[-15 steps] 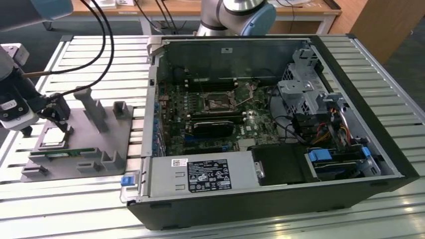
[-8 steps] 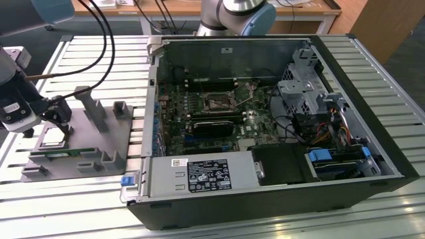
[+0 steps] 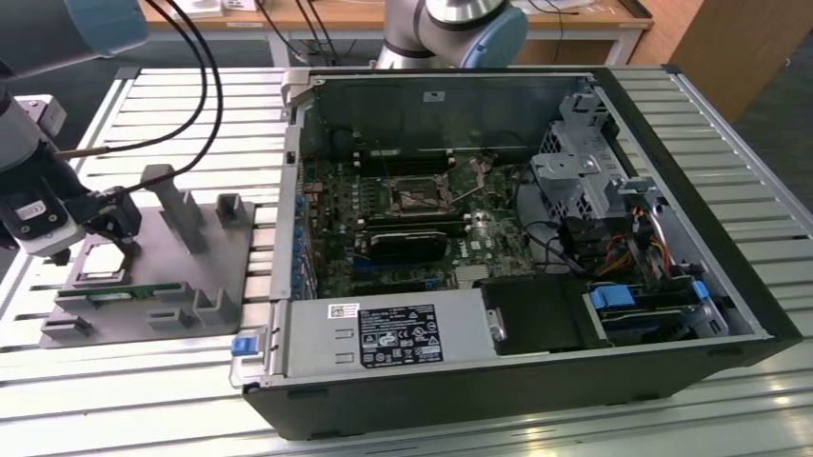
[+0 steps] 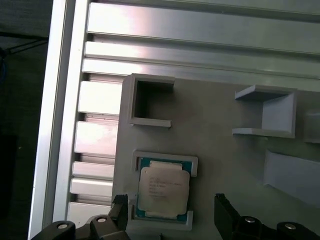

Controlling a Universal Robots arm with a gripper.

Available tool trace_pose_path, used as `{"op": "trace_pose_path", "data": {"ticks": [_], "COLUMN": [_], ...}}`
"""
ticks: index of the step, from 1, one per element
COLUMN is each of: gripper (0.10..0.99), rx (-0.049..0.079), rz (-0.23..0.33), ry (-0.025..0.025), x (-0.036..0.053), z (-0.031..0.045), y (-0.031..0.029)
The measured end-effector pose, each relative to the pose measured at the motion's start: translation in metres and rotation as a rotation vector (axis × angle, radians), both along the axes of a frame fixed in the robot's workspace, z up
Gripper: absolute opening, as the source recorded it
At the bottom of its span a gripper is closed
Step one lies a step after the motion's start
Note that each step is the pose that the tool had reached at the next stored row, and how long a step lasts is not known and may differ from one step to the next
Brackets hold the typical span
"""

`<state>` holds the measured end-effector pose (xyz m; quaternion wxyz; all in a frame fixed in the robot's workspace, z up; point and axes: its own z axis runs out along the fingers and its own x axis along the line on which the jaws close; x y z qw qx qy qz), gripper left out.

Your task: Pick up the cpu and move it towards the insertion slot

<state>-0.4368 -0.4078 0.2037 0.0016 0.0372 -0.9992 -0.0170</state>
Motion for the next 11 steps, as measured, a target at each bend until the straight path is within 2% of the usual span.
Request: {"op": "trace_pose_path", "data": {"ticks": [3,11], "gripper": [0.780,0.780], "rx": [0.000,0.000], "rz": [0.000,0.000], "ry": [-0.0002,-0.0001], "x": [-0.0003,-0.0014], "z": [-0.0026,-0.0112], "y": [0.0022,0.0035]}}
